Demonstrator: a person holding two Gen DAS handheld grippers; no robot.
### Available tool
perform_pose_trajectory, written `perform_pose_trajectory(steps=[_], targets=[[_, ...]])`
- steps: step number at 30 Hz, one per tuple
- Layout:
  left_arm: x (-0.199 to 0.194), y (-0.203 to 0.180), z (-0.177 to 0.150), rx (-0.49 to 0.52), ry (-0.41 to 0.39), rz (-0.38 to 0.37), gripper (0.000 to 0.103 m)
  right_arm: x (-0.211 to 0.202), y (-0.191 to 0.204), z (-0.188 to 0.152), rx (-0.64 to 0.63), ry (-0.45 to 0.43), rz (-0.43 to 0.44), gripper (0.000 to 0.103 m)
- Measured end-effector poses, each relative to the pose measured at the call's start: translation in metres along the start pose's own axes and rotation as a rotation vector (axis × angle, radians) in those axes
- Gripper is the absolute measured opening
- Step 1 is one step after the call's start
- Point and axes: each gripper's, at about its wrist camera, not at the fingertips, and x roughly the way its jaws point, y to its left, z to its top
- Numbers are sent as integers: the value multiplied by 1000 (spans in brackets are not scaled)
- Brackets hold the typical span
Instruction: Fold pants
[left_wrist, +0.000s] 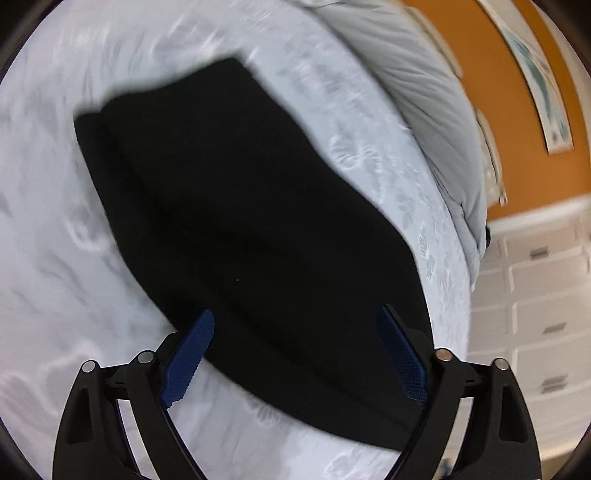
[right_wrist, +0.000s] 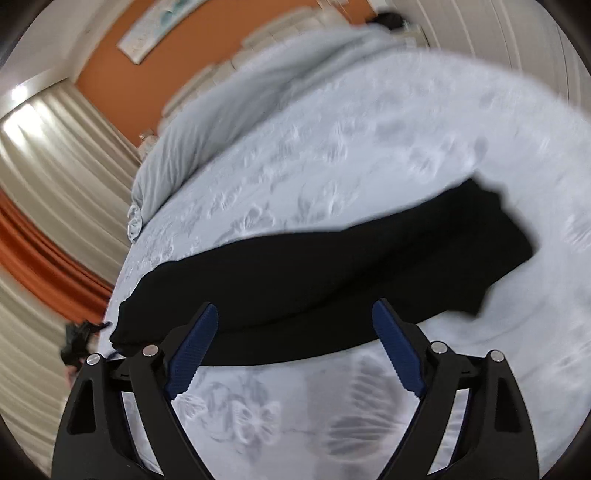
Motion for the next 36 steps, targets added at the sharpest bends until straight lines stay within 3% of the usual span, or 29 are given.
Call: perform_pose_trajectory(steps=[3,5,7,8,10,12,13,14,16,20,22,23,24,25,26,28,29,30,31,32,34,36], targets=[[16,11,0,-86,36,-52,59,38,-15,11,87,-1,-51,84],[19,5,6,-58,52,-77,14,57,-29,19,150,-21,-83,80],[21,-5,11,6,48,-55,3,79,-43,32,184,-28,-77,45],[20,-8,15,30,46,-51,2,82,-45,37,191,-39,-81,6],[10,-19,18,78,12,-71,2,64,-39,43,172,-137,-69,3],[-7,-31,15,141,-22,-96,2,15,-7,57,83,-273,52,3],[-16,-40,13,185,-38,-99,2,-1,4,55,34,-305,69,3],[-23,-47,11,233,-55,-86,2,-19,17,49,-54,-338,29,3],[-22,-46,10,262,-51,-43,2,-15,3,35,-82,-286,-65,3],[6,-19,11,144,60,-3,2,53,-61,10,-1,18,-205,5],[13,-16,6,141,84,32,3,53,-62,7,1,16,-172,11],[12,-19,6,145,84,28,3,49,-59,10,9,11,-155,19],[9,-22,6,151,75,15,4,44,-56,14,26,-14,-122,43],[8,-25,8,152,62,13,7,40,-56,15,38,-44,-90,59],[6,-28,9,155,40,12,22,33,-54,18,49,-95,-72,81],[4,-27,11,140,-6,39,51,31,-57,27,68,-133,-82,83],[5,-24,11,129,-19,44,51,36,-59,32,93,-139,-69,64],[8,-23,14,120,-20,44,49,39,-64,35,111,-153,-57,21],[10,-22,14,120,-14,41,39,41,-64,41,127,-160,-49,6],[13,-25,15,124,-11,46,22,35,-60,47,128,-190,-43,7],[12,-24,10,146,-14,80,18,-3,-40,51,71,-328,5,6],[17,-27,11,169,-5,116,19,-22,-31,43,29,-380,-27,7]])
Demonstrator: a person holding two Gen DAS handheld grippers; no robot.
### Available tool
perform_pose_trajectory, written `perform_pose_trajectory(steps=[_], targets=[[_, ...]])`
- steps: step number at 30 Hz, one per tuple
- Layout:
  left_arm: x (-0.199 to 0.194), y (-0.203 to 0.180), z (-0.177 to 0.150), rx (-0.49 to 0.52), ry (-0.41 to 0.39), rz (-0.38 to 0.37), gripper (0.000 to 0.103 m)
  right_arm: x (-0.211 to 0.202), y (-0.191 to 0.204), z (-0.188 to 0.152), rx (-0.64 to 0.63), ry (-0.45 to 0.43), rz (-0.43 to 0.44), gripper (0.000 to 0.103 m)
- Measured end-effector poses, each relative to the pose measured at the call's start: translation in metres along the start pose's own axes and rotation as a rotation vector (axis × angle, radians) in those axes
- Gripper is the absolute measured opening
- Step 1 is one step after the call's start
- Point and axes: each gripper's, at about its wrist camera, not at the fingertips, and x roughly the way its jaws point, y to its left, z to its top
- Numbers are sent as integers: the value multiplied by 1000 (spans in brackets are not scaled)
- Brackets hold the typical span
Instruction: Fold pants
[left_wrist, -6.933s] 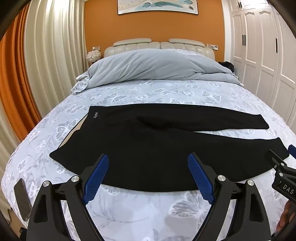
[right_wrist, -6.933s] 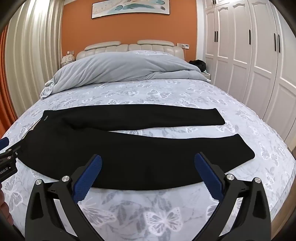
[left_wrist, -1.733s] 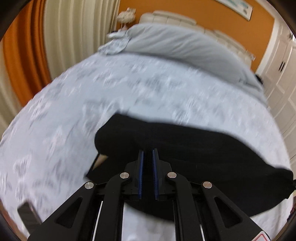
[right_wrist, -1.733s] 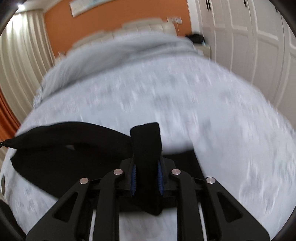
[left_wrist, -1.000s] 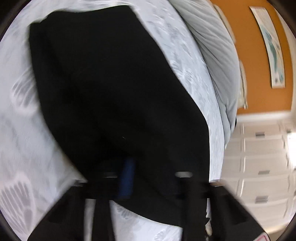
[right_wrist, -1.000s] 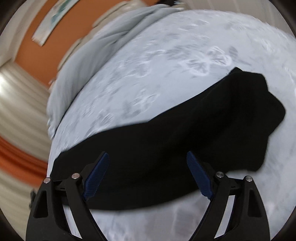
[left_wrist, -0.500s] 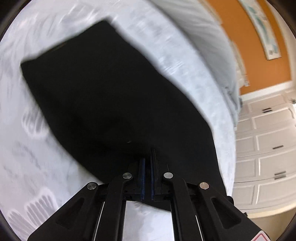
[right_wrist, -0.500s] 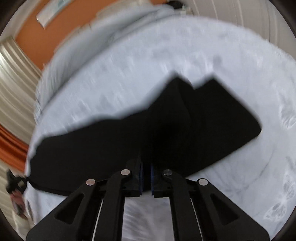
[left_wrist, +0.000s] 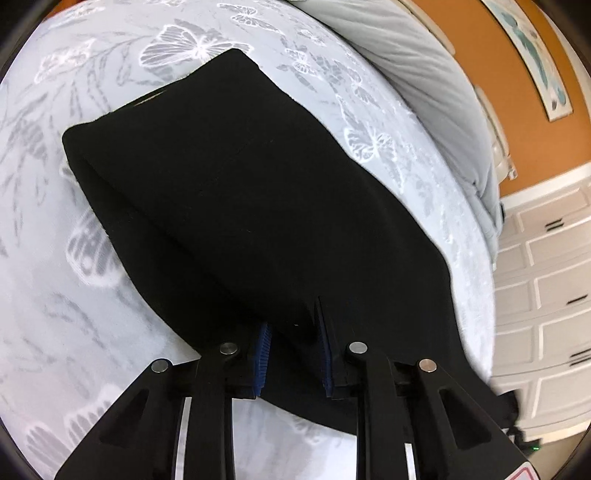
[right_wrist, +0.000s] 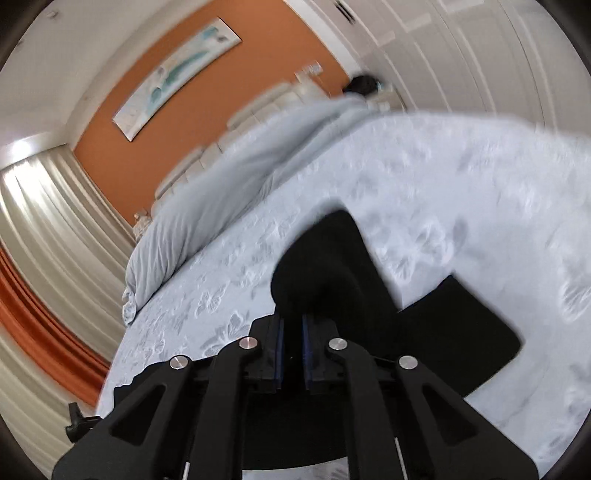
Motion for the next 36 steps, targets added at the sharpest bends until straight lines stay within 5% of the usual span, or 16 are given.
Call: perform_pose_trajectory(steps=[5,8,11,13,16,22,25,26,27,31,34,36], targets=[[-4,29,-3,-29,21,-4,22,44,-70,-52,107,302,-352,8],[-9,32,0,-39,20,-9,25,32,-78,-44,202,246,-269,14],[-28,42,0,-87,-26,-45,36,18,-67,-39,234,172,-258,57],[-45,51,3,-122,-73,-80,40,14,-65,-38,243,147,-267,57],[-65,68,7,-182,-129,-110,61,13,-46,-35,158,161,-281,57],[-36,77,13,-257,-64,-96,76,19,-17,-39,107,199,-262,69],[-25,72,19,-241,-79,-120,69,17,0,-46,119,198,-208,69],[-24,66,20,-205,-84,-111,29,18,7,-47,109,197,-199,70],[-26,62,20,-176,-79,-85,6,20,17,-49,78,196,-196,70],[-70,61,7,-178,-122,-230,3,19,42,-49,-27,163,-218,70],[-74,87,-4,-237,-84,-158,3,20,47,-47,-51,152,-220,72],[-56,107,-7,-299,-16,-93,15,26,45,-49,-48,175,-230,72]])
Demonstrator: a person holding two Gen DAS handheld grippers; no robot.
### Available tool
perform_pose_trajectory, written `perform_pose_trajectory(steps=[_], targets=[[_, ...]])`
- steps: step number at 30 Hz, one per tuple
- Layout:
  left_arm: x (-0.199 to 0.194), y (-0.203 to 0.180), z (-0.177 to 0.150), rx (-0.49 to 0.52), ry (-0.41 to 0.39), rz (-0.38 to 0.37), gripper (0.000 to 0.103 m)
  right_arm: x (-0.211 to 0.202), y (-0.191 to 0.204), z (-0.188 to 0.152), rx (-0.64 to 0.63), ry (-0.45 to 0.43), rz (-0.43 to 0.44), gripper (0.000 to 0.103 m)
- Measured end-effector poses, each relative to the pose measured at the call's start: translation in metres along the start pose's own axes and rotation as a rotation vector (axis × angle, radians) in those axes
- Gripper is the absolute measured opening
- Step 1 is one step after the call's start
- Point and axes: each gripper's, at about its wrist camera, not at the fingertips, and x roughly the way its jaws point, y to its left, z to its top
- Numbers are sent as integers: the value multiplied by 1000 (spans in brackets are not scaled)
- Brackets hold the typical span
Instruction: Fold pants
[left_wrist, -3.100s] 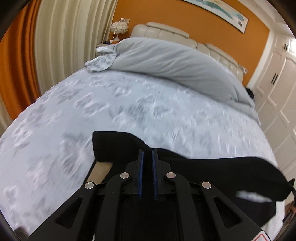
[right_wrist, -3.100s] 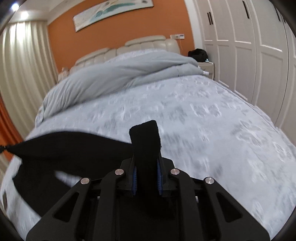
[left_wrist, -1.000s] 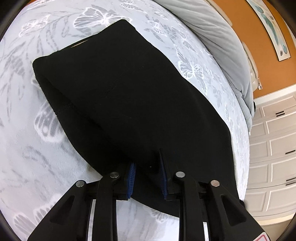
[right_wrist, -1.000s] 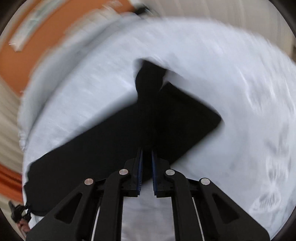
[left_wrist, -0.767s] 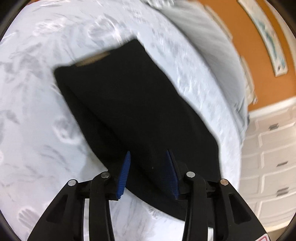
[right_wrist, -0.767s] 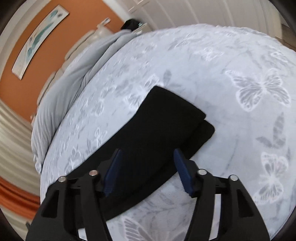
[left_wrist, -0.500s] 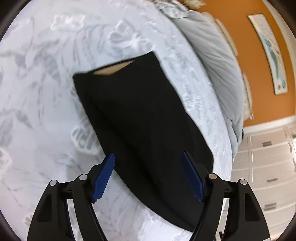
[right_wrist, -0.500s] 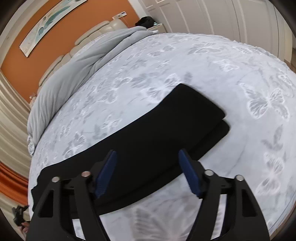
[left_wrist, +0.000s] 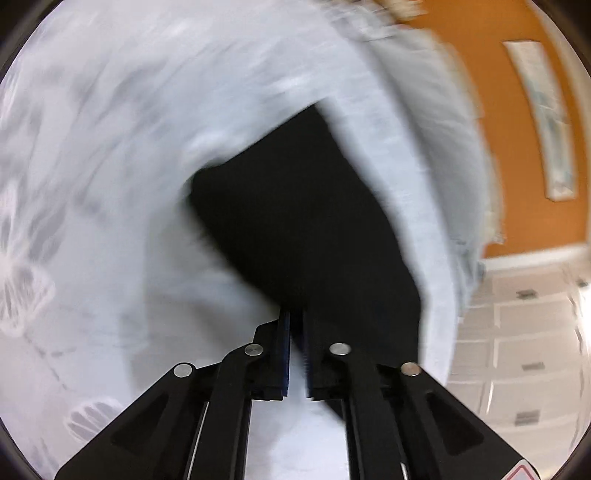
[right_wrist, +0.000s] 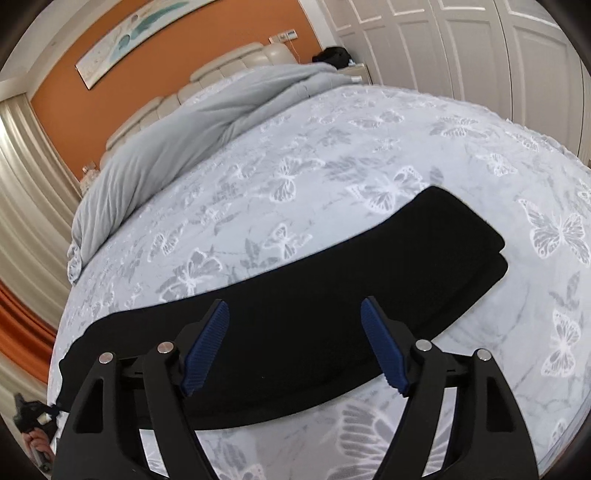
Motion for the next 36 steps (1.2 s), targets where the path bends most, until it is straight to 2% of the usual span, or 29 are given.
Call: perform_pose_trajectory(steps=[1,3,5,6,7,11,12,13,14,15,18,19,21,23,25,26,27,28,30,34,36], targets=[[7,4,0,-7,11,27,26,3,-1,-1,5,15,-3,72],[3,-2,-3,14,-34,67,37,6,1,-2,8,31,10,72],[-9,-11,-8,41,-113,78,81,5,5,-4,-4,36,11,75],[-12,-12,-9,37,-141,77,87,5,7,-5,-13,38,8,79],[-11,-14,-8,25,-154,67,88,6,9,-7,-20,41,7,79],[24,-6,9,-79,-51,-11,90,8,17,-18,-39,84,31,80],[28,-10,11,-79,-64,-16,91,9,19,-22,-39,101,48,80],[27,-17,13,-43,-90,-10,89,9,22,-27,-39,122,69,80],[25,-20,13,-13,-109,-23,43,9,25,-33,-40,140,92,80],[25,-23,15,18,-110,-18,18,8,28,-37,-45,149,104,82],[-2,-22,14,-48,-99,-151,14,6,38,-46,-105,150,85,82],[-25,-27,8,-31,-109,-187,13,4,40,-46,-122,139,69,82],[-65,-33,-6,32,-154,-201,11,-5,36,-43,-129,114,64,83],[-79,-31,-8,89,-179,-140,10,-14,25,-37,-117,90,52,89],[-59,-14,0,40,-135,-61,10,-8,13,-35,-123,114,-13,90],[-43,-7,5,13,-100,-21,10,1,1,-34,-111,158,-68,90],[-34,-3,9,-2,-86,-4,10,6,-9,-34,-84,181,-89,90],[-28,2,12,-15,-81,2,10,13,-23,-33,-27,211,-88,90],[-27,-1,16,4,-89,-1,11,23,-48,-30,86,268,-29,90],[-23,2,21,-29,-90,-16,11,47,-79,-30,249,323,61,92],[-22,4,20,-38,-86,-10,11,54,-83,-27,284,290,74,92]])
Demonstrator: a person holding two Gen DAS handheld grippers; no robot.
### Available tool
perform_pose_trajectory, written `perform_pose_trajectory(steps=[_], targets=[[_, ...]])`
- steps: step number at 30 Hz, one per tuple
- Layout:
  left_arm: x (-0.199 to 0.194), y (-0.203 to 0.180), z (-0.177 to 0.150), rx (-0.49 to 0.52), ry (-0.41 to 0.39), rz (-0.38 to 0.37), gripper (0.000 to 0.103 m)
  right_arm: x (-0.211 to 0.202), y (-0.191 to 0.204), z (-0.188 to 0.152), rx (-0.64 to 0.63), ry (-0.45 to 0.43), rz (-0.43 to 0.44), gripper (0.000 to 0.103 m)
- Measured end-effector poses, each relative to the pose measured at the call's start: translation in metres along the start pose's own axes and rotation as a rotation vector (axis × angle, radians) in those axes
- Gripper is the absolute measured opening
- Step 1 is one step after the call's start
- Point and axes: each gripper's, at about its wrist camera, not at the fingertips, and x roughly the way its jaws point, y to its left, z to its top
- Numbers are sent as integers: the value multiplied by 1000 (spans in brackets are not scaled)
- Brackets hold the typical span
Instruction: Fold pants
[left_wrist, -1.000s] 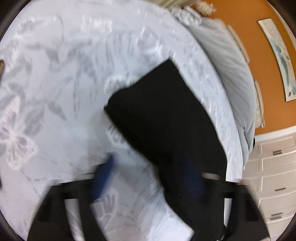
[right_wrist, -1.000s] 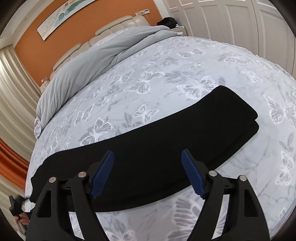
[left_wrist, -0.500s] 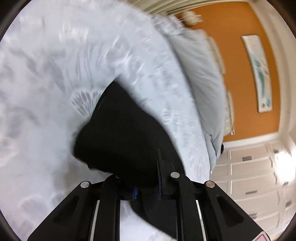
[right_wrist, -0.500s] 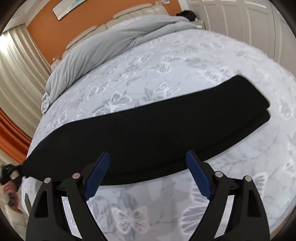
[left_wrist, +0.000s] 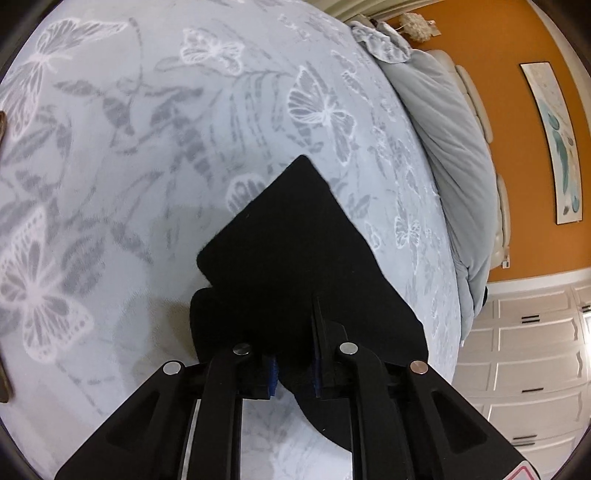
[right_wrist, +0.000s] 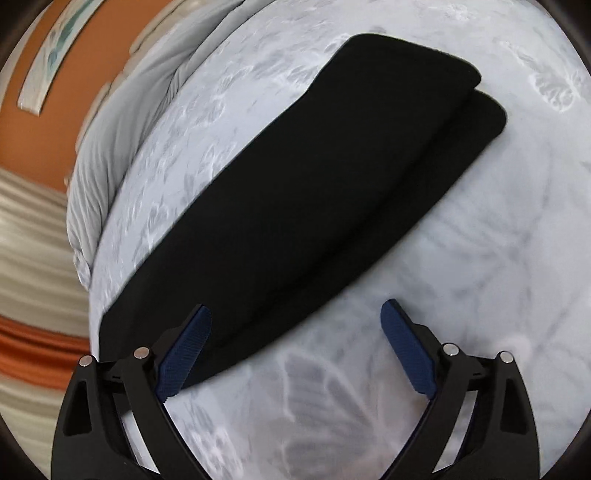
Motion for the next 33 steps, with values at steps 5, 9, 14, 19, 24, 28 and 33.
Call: perform_pose_trajectory(steps=[5,9,14,19,24,28,33], targets=[[3,6,0,-15,-14,-30,11,12,25,14,-84,-49,25,10],[-26,-2,-1,12,14,-152,10,-49,53,13,-180,-146,110,9],[-9,22,-6,18,112,7,12,-43,16,-1,-187,-49,-31,10],[-7,20,-4,27,94,26,20,-18,-3,3,-138,49,-41,21],[-2,37,-9,-159,102,-147,74,-11,-7,12,-3,44,48,55],[6,35,-6,-205,83,-207,82,3,-3,20,27,8,128,15],[-28,0,3,-92,-17,-353,9,-58,49,26,-110,-207,247,10]])
